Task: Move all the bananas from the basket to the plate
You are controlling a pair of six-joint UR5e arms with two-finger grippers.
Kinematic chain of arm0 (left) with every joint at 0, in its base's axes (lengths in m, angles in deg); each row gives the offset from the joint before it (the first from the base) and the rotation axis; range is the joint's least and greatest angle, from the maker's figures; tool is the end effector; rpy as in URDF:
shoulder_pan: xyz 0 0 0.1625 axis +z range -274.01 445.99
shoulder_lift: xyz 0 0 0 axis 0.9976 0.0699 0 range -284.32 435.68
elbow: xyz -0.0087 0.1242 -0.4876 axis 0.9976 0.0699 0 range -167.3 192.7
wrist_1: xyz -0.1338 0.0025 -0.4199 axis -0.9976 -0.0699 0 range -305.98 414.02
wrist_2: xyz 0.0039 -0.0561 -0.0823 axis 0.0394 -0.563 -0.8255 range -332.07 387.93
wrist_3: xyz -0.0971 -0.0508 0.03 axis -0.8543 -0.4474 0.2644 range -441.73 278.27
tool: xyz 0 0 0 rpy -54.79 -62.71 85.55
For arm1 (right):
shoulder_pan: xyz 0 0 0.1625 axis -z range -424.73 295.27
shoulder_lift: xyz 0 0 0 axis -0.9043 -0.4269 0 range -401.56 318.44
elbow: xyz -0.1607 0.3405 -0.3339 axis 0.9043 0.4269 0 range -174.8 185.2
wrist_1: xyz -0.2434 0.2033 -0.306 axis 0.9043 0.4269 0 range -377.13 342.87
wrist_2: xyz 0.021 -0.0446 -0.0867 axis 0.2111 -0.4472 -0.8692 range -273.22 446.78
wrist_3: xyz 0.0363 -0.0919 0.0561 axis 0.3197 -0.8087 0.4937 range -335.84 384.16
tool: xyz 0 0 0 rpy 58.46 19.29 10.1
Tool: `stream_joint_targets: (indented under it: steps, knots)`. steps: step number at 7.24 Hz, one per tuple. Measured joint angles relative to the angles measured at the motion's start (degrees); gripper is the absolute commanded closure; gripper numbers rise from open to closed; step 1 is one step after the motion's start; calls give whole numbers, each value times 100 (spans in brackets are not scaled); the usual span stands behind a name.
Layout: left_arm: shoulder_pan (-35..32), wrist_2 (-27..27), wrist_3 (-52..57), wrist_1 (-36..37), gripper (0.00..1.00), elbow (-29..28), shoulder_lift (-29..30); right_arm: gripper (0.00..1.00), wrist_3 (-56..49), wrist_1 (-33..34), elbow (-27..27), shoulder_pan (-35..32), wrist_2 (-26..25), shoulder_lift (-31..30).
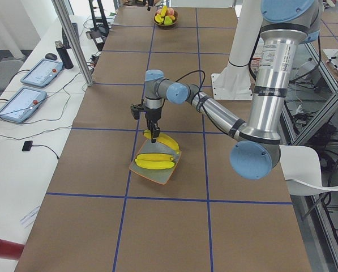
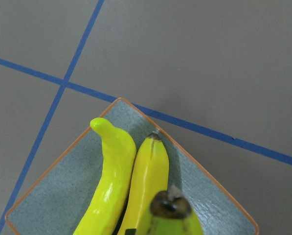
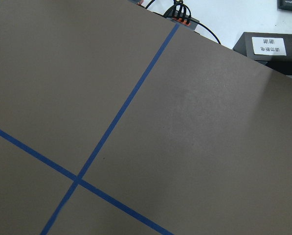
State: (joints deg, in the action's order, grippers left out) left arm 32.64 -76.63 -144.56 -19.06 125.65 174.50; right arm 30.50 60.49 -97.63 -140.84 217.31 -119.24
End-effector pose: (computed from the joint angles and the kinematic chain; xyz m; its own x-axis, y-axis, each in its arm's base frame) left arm 0.2495 -0.5110 0.5194 0.8503 -0.4027 -0.3389 0.3933 0.9140 -0.0992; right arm -0.0909 -0.6155 0.4833 0.6598 -0.4783 0.5795 0.1181 0.8277 0.5487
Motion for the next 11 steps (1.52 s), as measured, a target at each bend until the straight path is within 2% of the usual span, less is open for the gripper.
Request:
stream_joint_targets:
  steps: [2,4,6,8,9,10,11]
  knots:
    - [100,91,-9,272,100,-542,461,0,-1,-10,0,0,-12,-8]
    - [126,102,-22,296,88,-1042,861,0,-1,-17,-4,0,-7,-10]
    - [132,118,-13,287,58,-1221,937,0,-1,-24,-8,0,-21,-11]
    - [138,176,34,268,39,-1397,935,0,-1,-27,-9,0,-32,-10]
    - [140,193,93,257,7,-1442,922,0,-1,-28,-9,0,-35,-10]
    - [140,235,192,253,1,-1461,906,0,-1,-28,-9,0,-36,-11]
    - [141,325,277,251,1,-1483,892,0,-1,-28,-11,-2,-33,-10]
